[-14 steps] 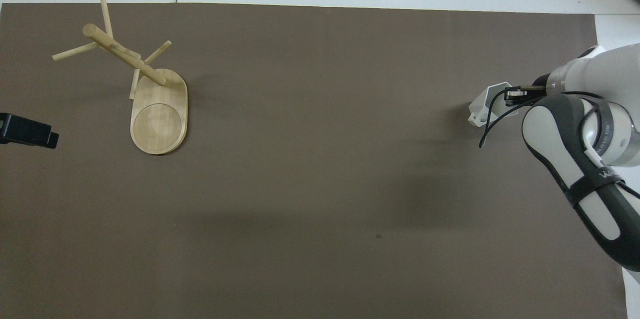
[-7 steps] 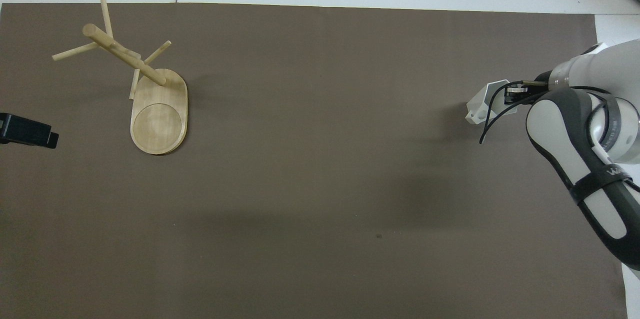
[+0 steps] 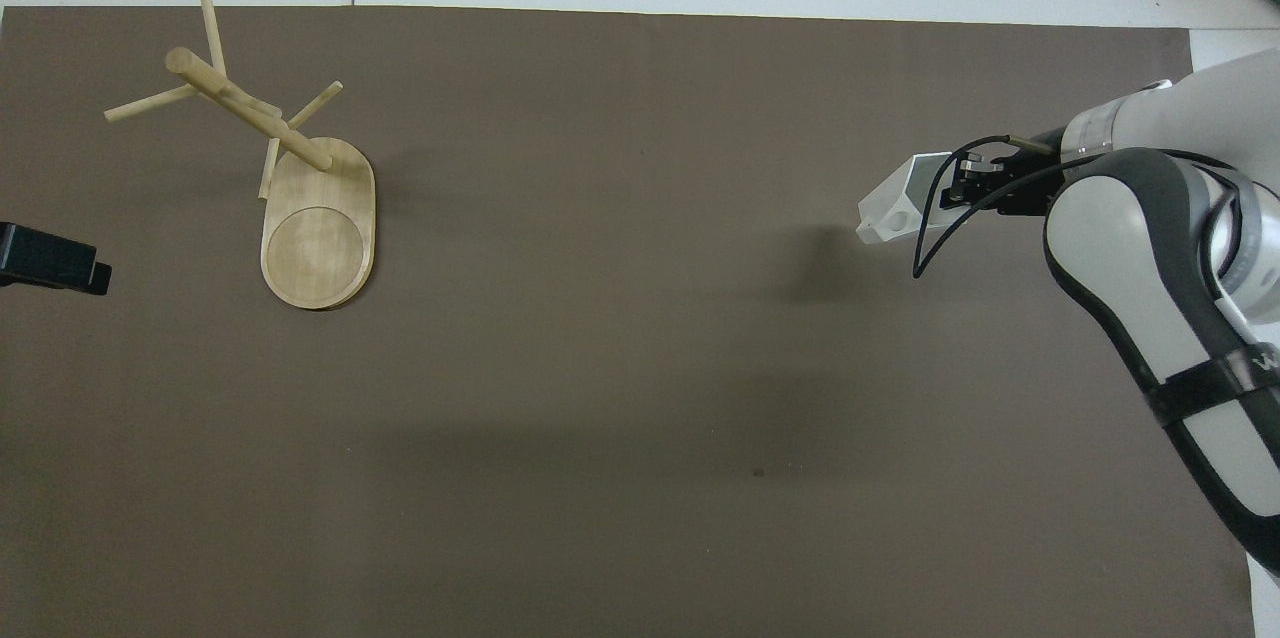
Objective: Hang cup on rack
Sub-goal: 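Lift the white mug with the right gripper toward the mug tree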
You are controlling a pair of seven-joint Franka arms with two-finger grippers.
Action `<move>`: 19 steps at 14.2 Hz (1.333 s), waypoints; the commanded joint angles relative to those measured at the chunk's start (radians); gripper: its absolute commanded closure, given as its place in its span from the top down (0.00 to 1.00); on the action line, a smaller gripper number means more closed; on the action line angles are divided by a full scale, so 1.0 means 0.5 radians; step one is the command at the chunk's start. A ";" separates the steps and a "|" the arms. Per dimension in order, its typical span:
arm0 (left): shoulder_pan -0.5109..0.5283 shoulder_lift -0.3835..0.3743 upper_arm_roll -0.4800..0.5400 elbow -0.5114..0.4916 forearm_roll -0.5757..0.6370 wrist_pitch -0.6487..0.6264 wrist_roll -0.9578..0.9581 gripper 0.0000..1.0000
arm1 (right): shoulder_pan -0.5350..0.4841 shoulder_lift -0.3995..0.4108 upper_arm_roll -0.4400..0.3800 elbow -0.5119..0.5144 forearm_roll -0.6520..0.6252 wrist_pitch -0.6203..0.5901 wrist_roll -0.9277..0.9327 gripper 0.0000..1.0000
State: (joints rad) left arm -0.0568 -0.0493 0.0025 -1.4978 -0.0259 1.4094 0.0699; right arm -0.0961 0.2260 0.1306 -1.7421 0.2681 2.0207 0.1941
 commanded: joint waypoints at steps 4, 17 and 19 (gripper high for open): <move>-0.024 -0.052 -0.008 -0.060 0.021 0.019 -0.182 1.00 | -0.016 -0.065 0.107 0.039 0.359 -0.148 0.063 0.00; -0.132 -0.190 -0.112 -0.406 -0.350 0.307 -1.473 1.00 | 0.039 -0.136 0.405 0.039 0.963 -0.066 0.682 0.00; -0.175 -0.214 -0.119 -0.471 -0.469 0.426 -1.853 1.00 | 0.136 -0.136 0.405 0.036 0.992 0.054 0.783 0.00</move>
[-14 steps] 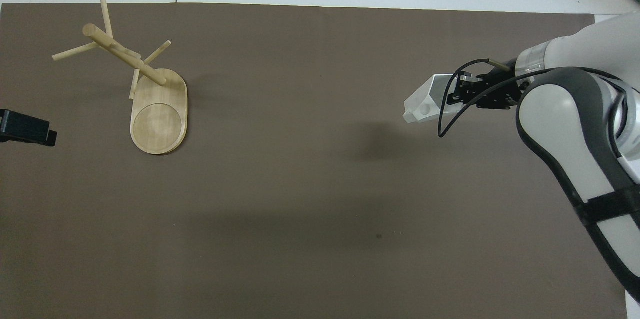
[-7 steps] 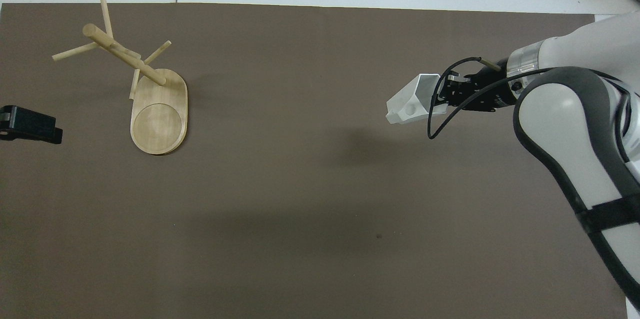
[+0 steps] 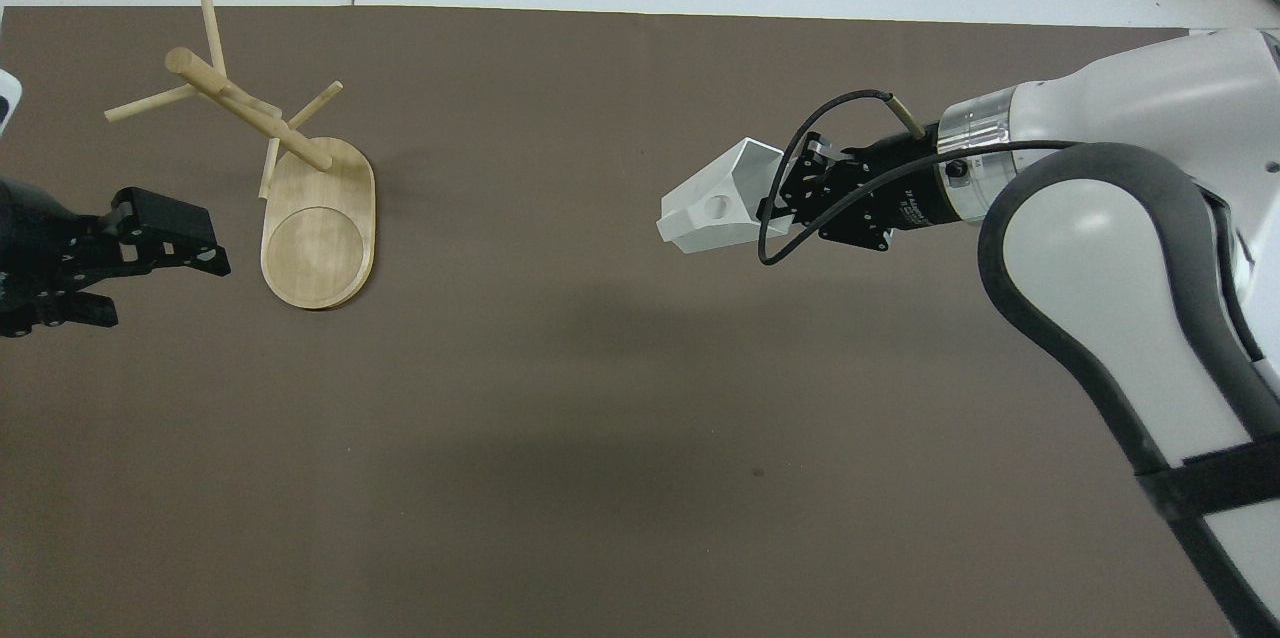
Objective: Hang cup on rack
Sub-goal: 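Carry the mug toward the left gripper while the left gripper approaches it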
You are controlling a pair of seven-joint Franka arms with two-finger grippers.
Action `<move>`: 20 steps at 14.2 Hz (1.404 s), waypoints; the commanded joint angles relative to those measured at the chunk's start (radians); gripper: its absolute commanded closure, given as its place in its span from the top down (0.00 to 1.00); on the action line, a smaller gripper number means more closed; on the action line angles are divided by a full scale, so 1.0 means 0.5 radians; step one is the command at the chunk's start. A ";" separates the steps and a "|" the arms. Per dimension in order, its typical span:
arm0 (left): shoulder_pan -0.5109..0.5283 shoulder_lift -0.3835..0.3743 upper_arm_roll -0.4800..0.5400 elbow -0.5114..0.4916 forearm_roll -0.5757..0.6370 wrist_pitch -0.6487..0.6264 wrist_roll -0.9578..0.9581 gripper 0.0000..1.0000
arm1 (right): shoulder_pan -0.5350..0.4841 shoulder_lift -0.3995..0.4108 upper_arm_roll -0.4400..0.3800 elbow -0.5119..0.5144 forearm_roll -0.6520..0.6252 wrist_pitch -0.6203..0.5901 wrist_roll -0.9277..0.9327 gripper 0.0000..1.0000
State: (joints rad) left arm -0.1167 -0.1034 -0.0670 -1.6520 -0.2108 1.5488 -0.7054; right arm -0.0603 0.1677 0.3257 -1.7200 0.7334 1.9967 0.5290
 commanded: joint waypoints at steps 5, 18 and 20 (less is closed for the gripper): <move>-0.131 -0.085 0.014 -0.178 -0.327 0.375 -1.229 1.00 | 0.225 -0.016 0.014 -0.017 0.266 0.320 0.350 0.00; -0.107 0.455 -0.053 0.180 -0.643 0.507 -2.172 1.00 | 0.446 -0.013 0.023 -0.014 0.601 0.618 0.479 0.00; -0.076 0.517 -0.075 0.230 -0.652 0.492 -2.234 1.00 | 0.446 -0.013 0.024 -0.014 0.601 0.618 0.479 0.00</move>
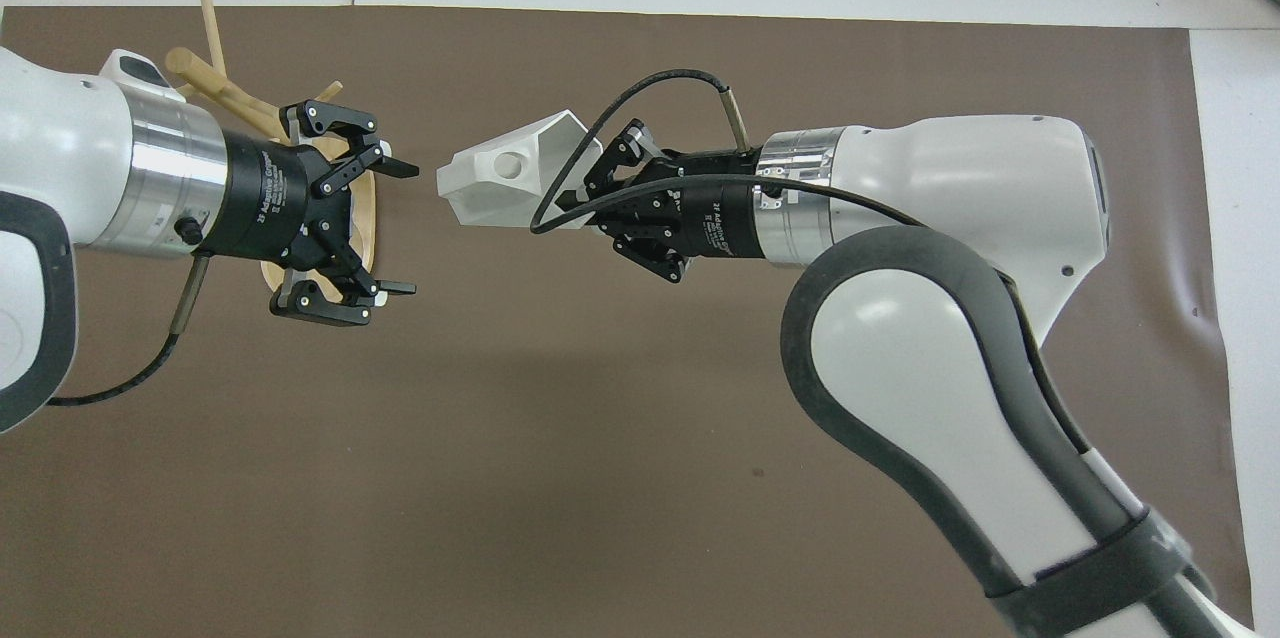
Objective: Hang cup on rack
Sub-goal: 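Carry the mug toward the left gripper while the left gripper approaches it, then grasp the white mug with the left gripper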
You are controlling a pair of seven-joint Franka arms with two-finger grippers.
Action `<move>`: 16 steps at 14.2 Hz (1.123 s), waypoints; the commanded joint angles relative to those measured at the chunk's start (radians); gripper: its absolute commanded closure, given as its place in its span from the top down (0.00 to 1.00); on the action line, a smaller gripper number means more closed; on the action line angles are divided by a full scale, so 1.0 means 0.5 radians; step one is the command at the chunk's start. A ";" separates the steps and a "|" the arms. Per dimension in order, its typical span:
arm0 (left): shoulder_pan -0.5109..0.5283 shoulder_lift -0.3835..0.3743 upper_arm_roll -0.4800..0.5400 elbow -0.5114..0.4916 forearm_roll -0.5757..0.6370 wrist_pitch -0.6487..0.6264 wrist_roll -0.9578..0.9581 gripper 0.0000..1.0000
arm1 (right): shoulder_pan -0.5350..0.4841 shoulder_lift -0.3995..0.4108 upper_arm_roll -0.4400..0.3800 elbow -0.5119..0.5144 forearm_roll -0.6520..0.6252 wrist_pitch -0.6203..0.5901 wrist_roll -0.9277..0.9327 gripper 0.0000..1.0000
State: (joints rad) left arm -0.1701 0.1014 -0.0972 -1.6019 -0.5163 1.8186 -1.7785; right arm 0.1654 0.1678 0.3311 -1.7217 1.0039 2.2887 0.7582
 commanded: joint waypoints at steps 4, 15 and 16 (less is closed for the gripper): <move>0.027 0.104 -0.036 0.130 -0.075 -0.039 -0.088 1.00 | -0.006 -0.013 0.013 -0.011 0.060 0.034 0.021 0.00; 0.000 0.064 -0.131 0.108 -0.099 0.010 -0.192 1.00 | -0.006 -0.013 0.013 -0.011 0.060 0.034 0.021 0.00; 0.000 0.064 -0.131 0.102 -0.099 0.044 -0.213 1.00 | -0.006 -0.013 0.013 -0.011 0.060 0.034 0.021 0.00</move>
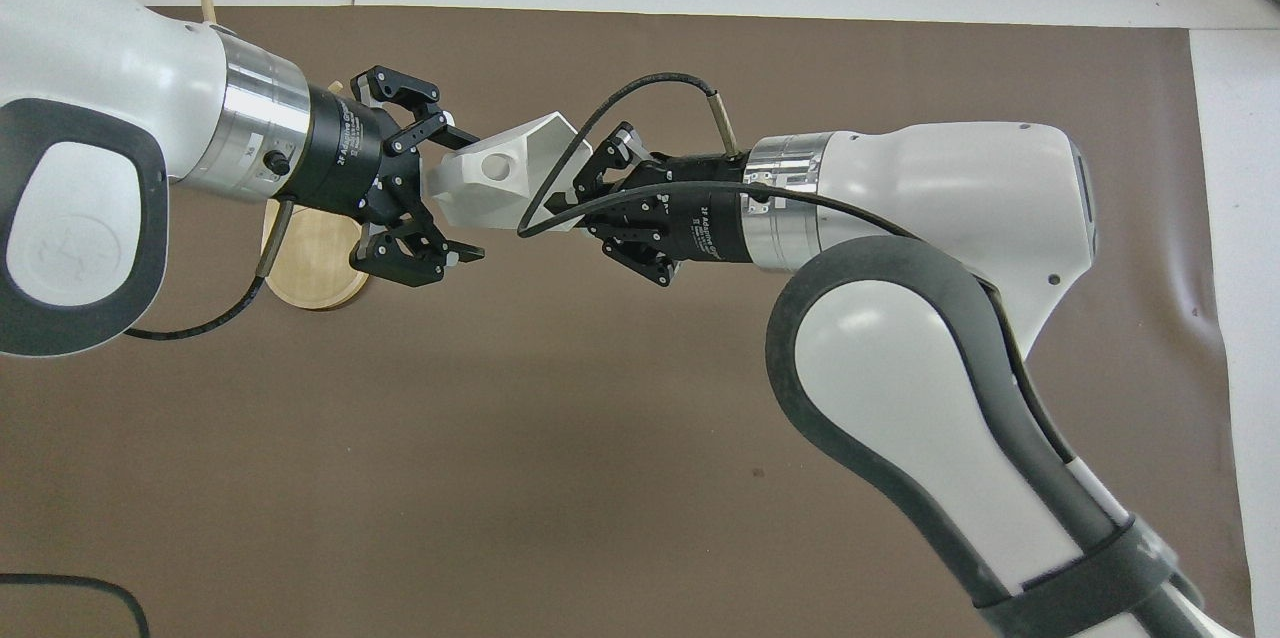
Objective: Hang cup on rack
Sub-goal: 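Grasp the white mug with the left gripper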
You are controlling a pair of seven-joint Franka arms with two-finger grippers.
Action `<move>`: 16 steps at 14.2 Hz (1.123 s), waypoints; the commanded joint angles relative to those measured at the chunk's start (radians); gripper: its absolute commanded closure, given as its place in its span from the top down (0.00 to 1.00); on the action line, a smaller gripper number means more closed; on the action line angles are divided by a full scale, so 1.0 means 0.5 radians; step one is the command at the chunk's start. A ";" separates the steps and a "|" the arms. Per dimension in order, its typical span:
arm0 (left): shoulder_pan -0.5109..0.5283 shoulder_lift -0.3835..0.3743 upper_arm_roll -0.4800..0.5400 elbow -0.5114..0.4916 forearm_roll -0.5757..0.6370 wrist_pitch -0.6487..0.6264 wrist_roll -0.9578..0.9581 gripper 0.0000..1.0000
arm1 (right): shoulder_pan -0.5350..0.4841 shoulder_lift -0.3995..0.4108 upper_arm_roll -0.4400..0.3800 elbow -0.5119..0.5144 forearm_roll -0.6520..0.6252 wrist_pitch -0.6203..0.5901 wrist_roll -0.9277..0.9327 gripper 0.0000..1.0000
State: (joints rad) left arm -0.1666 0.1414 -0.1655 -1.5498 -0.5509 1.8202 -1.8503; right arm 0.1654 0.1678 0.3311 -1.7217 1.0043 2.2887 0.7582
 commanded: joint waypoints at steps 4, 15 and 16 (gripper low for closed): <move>-0.010 -0.019 0.009 -0.011 -0.030 0.047 -0.082 1.00 | -0.006 -0.013 0.013 -0.011 0.059 0.037 0.021 0.00; 0.014 -0.050 0.012 -0.021 -0.027 0.078 -0.101 0.00 | -0.006 -0.013 0.013 -0.011 0.059 0.037 0.030 0.00; 0.014 -0.053 0.012 -0.021 -0.027 0.078 -0.104 0.00 | -0.009 -0.013 0.013 -0.011 0.059 0.037 0.033 0.18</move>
State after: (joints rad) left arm -0.1656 0.1369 -0.1644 -1.5501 -0.5509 1.8428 -1.8767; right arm 0.1643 0.1682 0.3304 -1.7197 1.0117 2.2900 0.7591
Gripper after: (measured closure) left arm 0.282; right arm 0.921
